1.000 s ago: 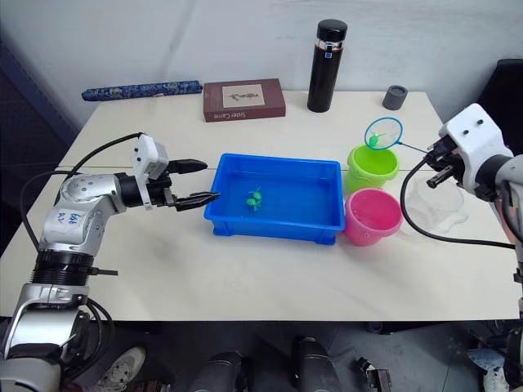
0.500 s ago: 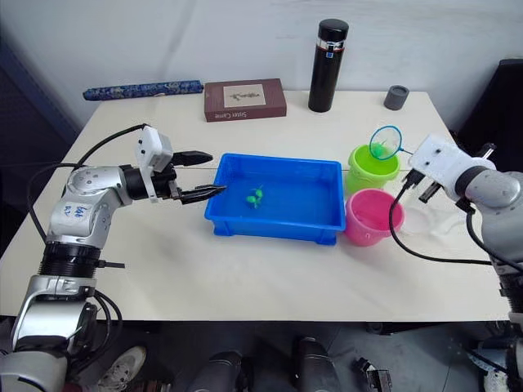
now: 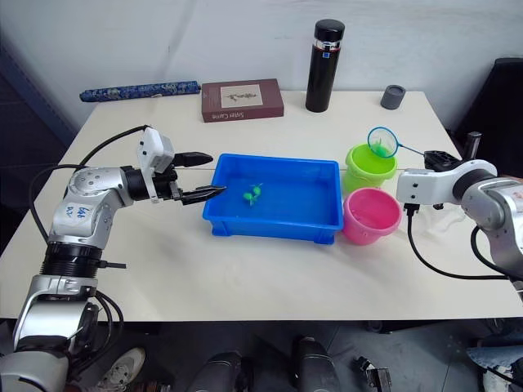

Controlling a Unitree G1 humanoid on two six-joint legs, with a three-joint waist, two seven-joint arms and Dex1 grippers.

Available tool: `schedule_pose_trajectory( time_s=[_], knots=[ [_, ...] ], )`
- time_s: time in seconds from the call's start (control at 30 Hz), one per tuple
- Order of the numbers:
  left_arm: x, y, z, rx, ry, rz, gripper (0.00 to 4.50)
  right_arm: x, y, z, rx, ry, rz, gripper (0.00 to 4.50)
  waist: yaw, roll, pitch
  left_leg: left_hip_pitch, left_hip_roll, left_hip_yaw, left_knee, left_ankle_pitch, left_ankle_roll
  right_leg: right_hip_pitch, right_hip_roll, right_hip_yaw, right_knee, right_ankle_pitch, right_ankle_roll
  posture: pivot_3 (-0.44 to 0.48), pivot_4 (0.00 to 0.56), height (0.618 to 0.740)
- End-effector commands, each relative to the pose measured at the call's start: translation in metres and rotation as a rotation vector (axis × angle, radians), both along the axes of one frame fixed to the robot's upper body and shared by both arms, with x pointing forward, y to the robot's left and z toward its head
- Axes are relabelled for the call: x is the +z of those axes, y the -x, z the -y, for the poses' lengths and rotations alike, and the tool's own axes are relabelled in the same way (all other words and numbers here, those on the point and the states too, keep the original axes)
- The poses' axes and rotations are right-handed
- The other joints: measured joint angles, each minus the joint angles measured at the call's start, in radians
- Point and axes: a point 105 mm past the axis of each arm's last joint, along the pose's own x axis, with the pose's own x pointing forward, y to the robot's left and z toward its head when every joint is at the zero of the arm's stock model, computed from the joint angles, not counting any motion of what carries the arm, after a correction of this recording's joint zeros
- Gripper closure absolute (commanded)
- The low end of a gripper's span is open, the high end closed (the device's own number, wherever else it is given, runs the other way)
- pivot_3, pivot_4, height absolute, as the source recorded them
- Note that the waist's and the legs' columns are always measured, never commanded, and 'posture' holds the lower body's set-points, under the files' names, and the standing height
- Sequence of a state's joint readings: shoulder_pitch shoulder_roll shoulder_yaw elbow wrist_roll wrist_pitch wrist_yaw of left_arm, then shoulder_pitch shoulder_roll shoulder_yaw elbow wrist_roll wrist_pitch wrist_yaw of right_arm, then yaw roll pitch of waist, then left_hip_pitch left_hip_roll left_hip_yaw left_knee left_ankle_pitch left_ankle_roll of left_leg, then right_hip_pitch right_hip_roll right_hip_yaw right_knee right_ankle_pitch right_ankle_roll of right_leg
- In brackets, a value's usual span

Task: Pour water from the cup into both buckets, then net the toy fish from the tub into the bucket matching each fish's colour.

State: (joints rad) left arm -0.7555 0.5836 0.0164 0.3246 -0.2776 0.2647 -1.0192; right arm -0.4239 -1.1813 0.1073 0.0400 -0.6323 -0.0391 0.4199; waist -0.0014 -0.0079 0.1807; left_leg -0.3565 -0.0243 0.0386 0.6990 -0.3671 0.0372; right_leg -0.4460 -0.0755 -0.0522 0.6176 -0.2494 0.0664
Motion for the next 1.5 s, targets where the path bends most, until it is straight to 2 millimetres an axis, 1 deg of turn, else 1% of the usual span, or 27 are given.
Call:
schedule_pose_trajectory(
  time_s=[0.03,0.13,0.3,0.57,0.67,0.7,0.8,0.83,0.87,0.9,0.97,1.0,1.03,1.1,1.17,1.23,1.33,1.4,1.5],
  knots=[
    [0.011,0.001,0.006,-0.027,0.001,0.049,0.04,0.022,0.004,-0.003,0.032,0.101,0.088,4.50,0.000,0.000,0.000,0.000,0.000,0.000,0.000,0.000,0.000,0.000,0.000,0.000,0.000,0.000,0.000,0.000,0.150,0.740],
    [0.011,0.001,0.006,-0.028,0.001,0.050,0.04,0.021,0.005,-0.003,0.046,0.155,0.098,4.50,0.000,0.000,0.000,0.000,0.000,0.000,0.000,0.000,0.000,0.000,0.000,0.000,0.000,0.000,0.000,0.000,0.150,0.740],
    [0.010,0.001,0.007,-0.033,0.003,0.053,0.04,0.022,0.007,-0.005,0.051,0.252,0.162,4.50,0.000,0.000,0.000,0.000,0.000,0.000,0.000,0.000,0.000,0.000,0.000,0.000,0.000,0.000,0.000,0.000,0.150,0.740],
    [0.010,0.001,0.007,-0.034,-0.001,0.054,0.04,0.017,0.015,-0.006,0.038,0.282,0.205,4.50,0.001,0.000,0.000,0.000,0.000,0.000,0.000,0.000,0.000,0.000,0.000,0.000,0.000,0.000,0.000,0.000,0.150,0.740],
    [0.011,0.002,0.005,-0.030,0.000,0.052,0.04,0.024,0.018,-0.009,0.046,0.242,0.231,4.50,0.001,0.000,0.000,0.000,0.000,0.000,0.000,0.000,0.000,0.000,0.001,0.000,0.001,0.000,0.000,0.000,0.150,0.740],
    [0.012,0.002,0.002,-0.022,0.008,0.049,0.04,0.027,0.018,-0.014,0.055,0.152,0.226,4.50,0.001,0.000,0.000,0.000,0.000,0.000,0.000,0.000,0.000,0.000,0.001,0.000,0.001,0.000,0.000,0.000,0.150,0.740],
    [0.015,0.002,-0.011,0.017,0.032,0.037,0.04,0.034,0.019,-0.028,0.073,-0.219,0.161,4.50,-0.005,0.000,0.000,0.001,0.001,0.001,0.000,0.000,-0.001,0.001,0.002,0.000,0.000,0.000,0.000,0.000,0.150,0.740],
    [0.015,0.002,-0.016,0.034,0.030,0.037,0.04,0.036,0.019,-0.030,0.067,-0.309,0.133,4.50,-0.006,0.000,0.000,0.001,0.002,0.001,0.000,0.000,-0.001,0.001,0.003,0.001,0.001,0.000,0.000,0.000,0.150,0.740],
    [0.015,0.002,-0.020,0.045,0.028,0.037,0.04,0.038,0.019,-0.031,0.064,-0.362,0.113,4.50,-0.006,0.000,0.000,0.001,0.002,0.001,0.000,0.000,-0.002,0.001,0.004,0.001,0.001,0.000,0.000,0.000,0.150,0.740],
    [0.015,0.003,-0.029,0.074,0.026,0.034,0.04,0.037,0.020,-0.039,0.081,-0.476,0.032,4.50,-0.004,0.000,0.000,0.002,0.002,0.001,0.000,0.001,-0.002,0.001,0.004,0.001,0.002,0.000,0.000,0.000,0.150,0.740],
    [0.014,0.006,-0.047,0.129,0.025,0.024,0.04,0.028,0.024,-0.059,0.131,-0.674,-0.174,4.50,-0.005,0.000,0.000,0.002,0.003,0.001,0.000,0.001,-0.002,0.001,0.004,0.001,0.002,0.000,0.000,0.000,0.150,0.740],
    [0.012,0.008,-0.055,0.152,0.027,0.016,0.04,0.022,0.028,-0.068,0.149,-0.741,-0.275,4.50,-0.005,0.000,0.000,0.002,0.003,0.001,0.000,0.001,-0.002,0.001,0.004,0.001,0.002,0.000,0.000,0.000,0.150,0.740],
    [0.010,0.010,-0.060,0.165,0.027,0.010,0.04,0.019,0.030,-0.075,0.160,-0.770,-0.338,4.50,-0.005,0.000,0.000,0.002,0.003,0.000,0.000,0.001,-0.002,0.001,0.004,0.001,0.002,0.000,0.000,0.000,0.150,0.740],
    [0.008,0.013,-0.065,0.181,0.028,0.003,0.04,0.015,0.032,-0.082,0.163,-0.812,-0.410,4.50,0.000,0.000,0.000,0.002,0.003,-0.001,0.000,0.000,-0.002,0.001,0.002,0.000,0.002,0.000,0.000,0.000,0.150,0.740],
    [0.006,0.017,-0.072,0.211,0.038,-0.004,0.04,0.003,0.035,-0.097,0.171,-0.890,-0.562,4.50,0.005,0.000,0.000,0.001,0.002,-0.002,0.000,0.000,0.000,0.001,0.000,-0.001,0.001,0.000,-0.001,0.000,0.150,0.740],
    [0.005,0.020,-0.077,0.231,0.044,-0.012,0.04,-0.005,0.034,-0.107,0.155,-0.932,-0.658,4.50,0.005,0.000,0.000,0.000,0.001,-0.003,0.000,0.000,0.001,0.001,-0.001,-0.001,0.001,0.000,-0.001,0.000,0.150,0.740],
    [0.002,0.025,-0.080,0.244,0.041,-0.019,0.04,-0.010,0.029,-0.114,0.117,-0.984,-0.714,4.50,0.004,0.000,0.000,0.000,0.000,-0.003,0.000,-0.001,0.002,0.000,-0.002,-0.001,0.000,0.000,-0.001,0.000,0.150,0.740],
    [0.002,0.028,-0.081,0.253,0.043,-0.019,0.04,-0.019,0.021,-0.122,0.065,-1.036,-0.771,4.50,0.000,0.000,0.000,0.000,0.000,-0.002,0.000,-0.001,0.002,0.000,-0.002,-0.001,0.000,0.000,-0.001,0.000,0.150,0.740],
    [0.002,0.031,-0.081,0.263,0.041,-0.018,0.04,-0.030,0.014,-0.129,0.007,-1.047,-0.815,4.50,-0.002,0.000,0.000,0.000,0.000,-0.003,0.000,-0.001,0.002,0.000,-0.002,-0.001,0.000,0.000,-0.001,0.000,0.150,0.740]
  ],
)
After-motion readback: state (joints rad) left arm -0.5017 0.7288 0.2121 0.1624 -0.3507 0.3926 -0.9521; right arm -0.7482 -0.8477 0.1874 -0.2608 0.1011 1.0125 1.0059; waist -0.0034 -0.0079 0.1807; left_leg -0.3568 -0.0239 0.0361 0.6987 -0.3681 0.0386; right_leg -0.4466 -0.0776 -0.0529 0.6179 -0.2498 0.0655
